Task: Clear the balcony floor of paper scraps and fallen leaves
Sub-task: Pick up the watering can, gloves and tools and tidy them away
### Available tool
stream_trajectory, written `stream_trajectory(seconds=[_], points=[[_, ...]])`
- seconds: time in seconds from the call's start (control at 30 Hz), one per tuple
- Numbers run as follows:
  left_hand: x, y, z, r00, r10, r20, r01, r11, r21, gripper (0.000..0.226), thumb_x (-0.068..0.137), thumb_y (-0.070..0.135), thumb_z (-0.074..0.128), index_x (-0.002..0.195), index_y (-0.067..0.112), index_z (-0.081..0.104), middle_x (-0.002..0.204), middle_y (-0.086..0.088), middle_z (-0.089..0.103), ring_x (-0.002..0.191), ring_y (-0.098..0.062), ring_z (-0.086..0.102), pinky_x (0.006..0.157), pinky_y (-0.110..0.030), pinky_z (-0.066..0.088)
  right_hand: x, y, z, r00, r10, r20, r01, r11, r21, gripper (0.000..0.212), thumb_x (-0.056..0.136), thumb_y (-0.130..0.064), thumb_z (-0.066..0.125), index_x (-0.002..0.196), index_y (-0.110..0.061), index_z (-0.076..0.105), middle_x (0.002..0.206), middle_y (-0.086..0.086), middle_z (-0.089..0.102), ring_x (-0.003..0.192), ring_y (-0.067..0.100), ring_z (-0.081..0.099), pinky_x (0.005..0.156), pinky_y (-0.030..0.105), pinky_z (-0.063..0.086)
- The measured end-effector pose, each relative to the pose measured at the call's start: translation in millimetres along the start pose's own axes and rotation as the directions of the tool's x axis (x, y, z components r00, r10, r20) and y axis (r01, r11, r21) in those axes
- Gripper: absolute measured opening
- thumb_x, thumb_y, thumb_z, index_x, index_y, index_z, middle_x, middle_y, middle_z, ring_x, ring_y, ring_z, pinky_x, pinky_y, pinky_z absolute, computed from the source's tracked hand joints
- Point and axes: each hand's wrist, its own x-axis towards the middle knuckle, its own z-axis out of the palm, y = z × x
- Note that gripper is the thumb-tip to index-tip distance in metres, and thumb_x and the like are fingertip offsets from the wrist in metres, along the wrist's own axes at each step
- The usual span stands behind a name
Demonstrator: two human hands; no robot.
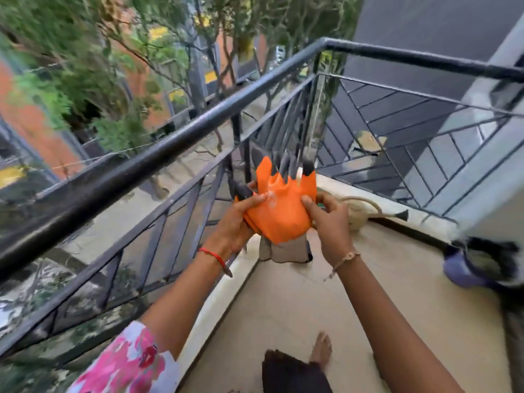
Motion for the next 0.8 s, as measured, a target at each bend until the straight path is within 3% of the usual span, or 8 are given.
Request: stream_trajectory(seconds=[0.1,0.2,0.37,0.43,0.5,0.63,0.7,0.8], points=[[40.7,-22.4,19.1,0.997,-0.071,0.004,0.071,0.997,-0.031,0.027,0.093,0.006,0.040,0.105,0.020,0.061,0.085,0.001,0.073,0.077,-0.014,0.069,0.069,-0.030,0.055,35.2,18.0,-33.2,0.920,0.336,0.201,-0.370,0.915,0.160,0.007,0.092,-0.022,0.056,0.088,-0.015,0.058,0.081,0.004,0.057,0.067,0.013,0.054,0.051,0.022,0.044],[88.2,-51.4,46.0,0.987,-0.161,-0.022,0.159,0.983,-0.095,0.028,0.095,0.006,0.038,0.097,0.017,0.064,0.078,0.000,0.073,0.069,-0.012,0.069,0.065,-0.025,0.056,79.3,34.7,-73.2,0.842,0.382,0.382,-0.517,0.772,0.368,0.020,0.095,-0.023,0.046,0.104,-0.014,0.062,0.094,0.005,0.070,0.080,0.015,0.067,0.068,0.030,0.053],[157.1,-106.0,106.2,0.961,-0.273,-0.035,0.274,0.961,0.042,0.025,0.095,0.008,0.042,0.103,0.017,0.063,0.076,0.004,0.073,0.065,-0.007,0.068,0.058,-0.020,0.055,147.6,50.2,-157.3,0.884,0.433,0.177,-0.467,0.828,0.311,0.038,0.088,-0.003,0.056,0.126,0.001,0.052,0.101,0.007,0.065,0.080,0.013,0.063,0.058,0.024,0.052],[181.7,-123.1,129.4,0.965,-0.259,-0.025,0.260,0.955,0.141,0.028,0.086,0.003,0.054,0.109,0.020,0.057,0.075,0.009,0.073,0.059,-0.004,0.066,0.050,-0.017,0.051,173.7,53.1,-196.9,0.897,0.421,0.136,-0.442,0.862,0.247,0.044,0.083,0.003,0.060,0.126,-0.003,0.053,0.099,0.004,0.065,0.079,0.010,0.062,0.062,0.025,0.048],[207.3,-141.5,149.0,0.972,-0.235,-0.010,0.232,0.948,0.220,0.045,0.073,-0.001,0.064,0.109,0.023,0.057,0.086,0.009,0.072,0.066,-0.005,0.066,0.055,-0.022,0.051,199.8,53.7,-233.7,0.905,0.413,0.097,-0.425,0.878,0.222,0.048,0.079,0.009,0.061,0.124,-0.005,0.053,0.096,0.000,0.067,0.075,0.006,0.064,0.059,0.022,0.051],[243.7,-175.3,182.2,0.962,-0.265,-0.065,0.271,0.903,0.334,0.040,0.083,-0.009,0.057,0.105,0.025,0.060,0.083,0.007,0.069,0.076,-0.014,0.062,0.071,-0.032,0.049,243.4,62.9,-283.3,0.912,0.409,0.035,-0.409,0.899,0.159,0.047,0.076,0.019,0.058,0.118,-0.001,0.056,0.081,-0.007,0.070,0.069,0.003,0.065,0.064,0.020,0.055],[265.1,-186.1,199.4,0.954,-0.287,-0.085,0.298,0.883,0.363,0.033,0.087,-0.007,0.056,0.101,0.023,0.060,0.073,0.009,0.068,0.068,-0.008,0.064,0.064,-0.030,0.053,265.3,71.0,-301.3,0.909,0.415,0.031,-0.416,0.901,0.124,0.047,0.075,0.019,0.058,0.119,0.003,0.056,0.089,0.000,0.067,0.073,0.007,0.063,0.070,0.024,0.053],[300.5,-200.5,212.5,0.938,-0.328,-0.115,0.344,0.833,0.433,0.026,0.089,-0.001,0.058,0.106,0.017,0.054,0.081,0.000,0.058,0.069,-0.008,0.063,0.058,-0.025,0.056,299.9,82.7,-319.9,0.902,0.431,-0.007,-0.429,0.898,0.101,0.043,0.075,0.020,0.058,0.111,-0.003,0.060,0.097,0.008,0.063,0.076,0.013,0.059,0.075,0.030,0.051]])
